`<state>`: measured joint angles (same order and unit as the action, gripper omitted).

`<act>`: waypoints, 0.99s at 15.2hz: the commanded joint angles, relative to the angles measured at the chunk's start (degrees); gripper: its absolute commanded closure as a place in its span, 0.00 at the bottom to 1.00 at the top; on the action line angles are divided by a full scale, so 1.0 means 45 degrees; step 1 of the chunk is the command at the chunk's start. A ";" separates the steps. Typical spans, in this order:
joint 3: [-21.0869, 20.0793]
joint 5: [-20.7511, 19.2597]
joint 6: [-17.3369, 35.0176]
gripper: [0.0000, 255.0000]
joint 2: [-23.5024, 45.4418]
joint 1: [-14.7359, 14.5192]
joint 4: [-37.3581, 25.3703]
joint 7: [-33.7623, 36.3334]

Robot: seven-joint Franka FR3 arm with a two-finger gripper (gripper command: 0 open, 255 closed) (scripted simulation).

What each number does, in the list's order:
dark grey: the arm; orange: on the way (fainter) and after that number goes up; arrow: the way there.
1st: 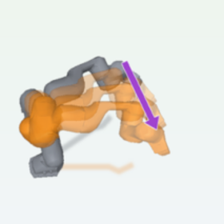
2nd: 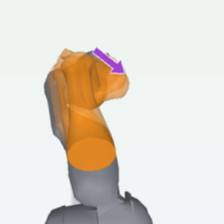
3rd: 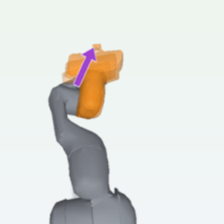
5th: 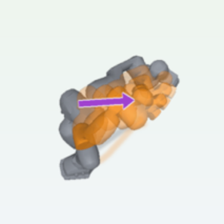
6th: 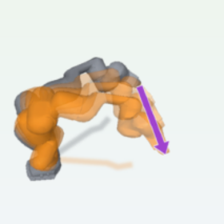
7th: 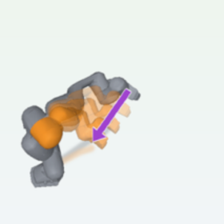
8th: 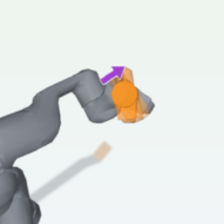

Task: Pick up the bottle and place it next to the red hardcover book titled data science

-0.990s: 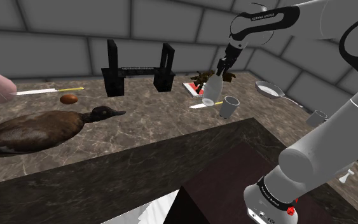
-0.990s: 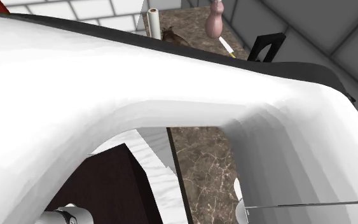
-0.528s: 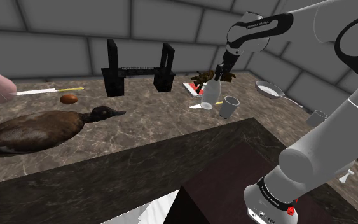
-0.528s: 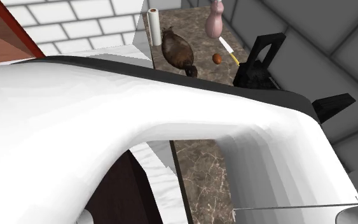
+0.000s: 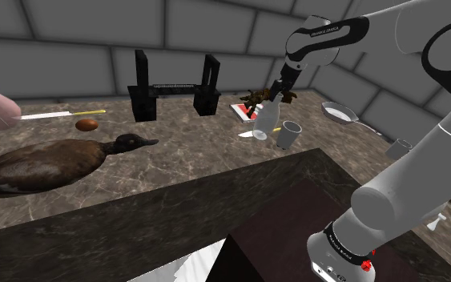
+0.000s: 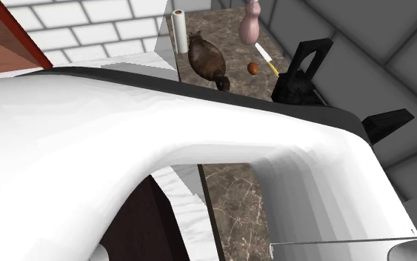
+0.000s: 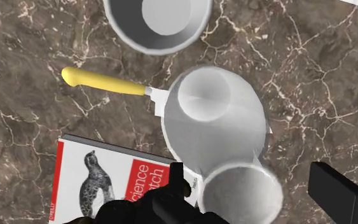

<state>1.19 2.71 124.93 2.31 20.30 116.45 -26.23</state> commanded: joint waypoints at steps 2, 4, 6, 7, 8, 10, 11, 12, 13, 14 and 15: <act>0.0000 0.0000 0.0000 0.00 -0.0001 0.0000 -0.0001 0.0000; 0.0000 0.0000 0.0000 0.00 -0.0001 0.0000 -0.0001 0.0000; 0.0014 -0.0029 -0.0790 0.00 -0.0369 0.0014 -0.0423 0.0018; 0.0021 -0.0042 -0.1190 0.00 -0.0532 0.0020 -0.0660 0.0026; 0.0027 -0.0051 -0.1506 0.00 -0.0649 0.0025 -0.0859 0.0031; 0.0027 -0.0051 -0.1506 0.00 -0.0650 0.0025 -0.0858 0.0031; 0.0027 -0.0051 -0.1506 0.00 -0.0649 0.0025 -0.0859 0.0031; 0.0027 -0.0051 -0.1506 0.00 -0.0649 0.0025 -0.0859 0.0032; 0.0027 -0.0051 -0.1506 0.00 -0.0649 0.0025 -0.0859 0.0032; 0.0027 -0.0051 -0.1506 0.00 -0.0649 0.0025 -0.0859 0.0032; 0.0027 -0.0051 -0.1506 0.00 -0.0649 0.0025 -0.0859 0.0032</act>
<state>1.32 2.48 118.16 -0.61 20.41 112.59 -26.09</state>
